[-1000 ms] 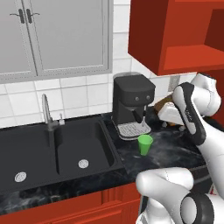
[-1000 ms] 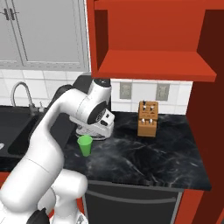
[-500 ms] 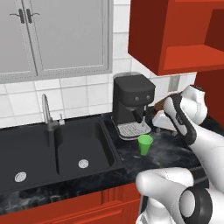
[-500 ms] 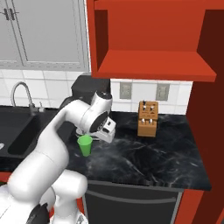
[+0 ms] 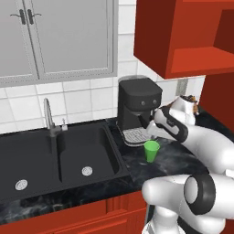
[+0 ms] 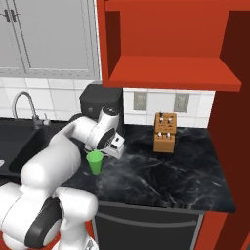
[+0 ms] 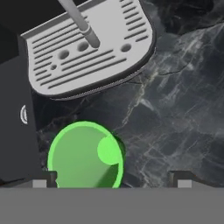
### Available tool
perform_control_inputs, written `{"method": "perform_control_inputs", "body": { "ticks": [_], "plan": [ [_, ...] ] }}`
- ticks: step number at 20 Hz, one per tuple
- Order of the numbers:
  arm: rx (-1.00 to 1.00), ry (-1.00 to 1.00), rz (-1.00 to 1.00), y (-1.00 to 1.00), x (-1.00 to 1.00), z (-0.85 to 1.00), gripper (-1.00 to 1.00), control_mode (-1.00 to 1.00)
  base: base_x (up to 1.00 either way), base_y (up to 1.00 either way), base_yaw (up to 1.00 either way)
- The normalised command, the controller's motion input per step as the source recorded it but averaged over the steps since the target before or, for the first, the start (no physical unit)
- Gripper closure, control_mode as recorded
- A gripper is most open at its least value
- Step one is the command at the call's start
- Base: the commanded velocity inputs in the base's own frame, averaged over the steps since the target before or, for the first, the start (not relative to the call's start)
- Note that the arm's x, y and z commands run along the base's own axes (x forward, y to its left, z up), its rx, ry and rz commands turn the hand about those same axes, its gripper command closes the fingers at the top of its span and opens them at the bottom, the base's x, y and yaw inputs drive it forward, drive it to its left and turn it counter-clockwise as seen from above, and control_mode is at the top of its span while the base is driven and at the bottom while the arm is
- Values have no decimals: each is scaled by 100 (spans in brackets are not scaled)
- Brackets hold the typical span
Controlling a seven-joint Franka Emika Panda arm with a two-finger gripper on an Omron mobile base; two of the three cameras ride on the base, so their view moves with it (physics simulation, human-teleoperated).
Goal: Move the cup from next to the sink to the open cabinet. Then, move the bowl with the tomato to the fridge to clear the area for faucet cleaning.
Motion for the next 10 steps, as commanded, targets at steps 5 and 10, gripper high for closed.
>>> {"method": "perform_control_inputs", "body": {
  "ticks": [5,10],
  "plan": [
    [-4,0,0,0,15,-28,-100,-100,0,0,0],
    [-1,-2,0,0,0,-32,-100,-100,0,0,0]
  ]
}}
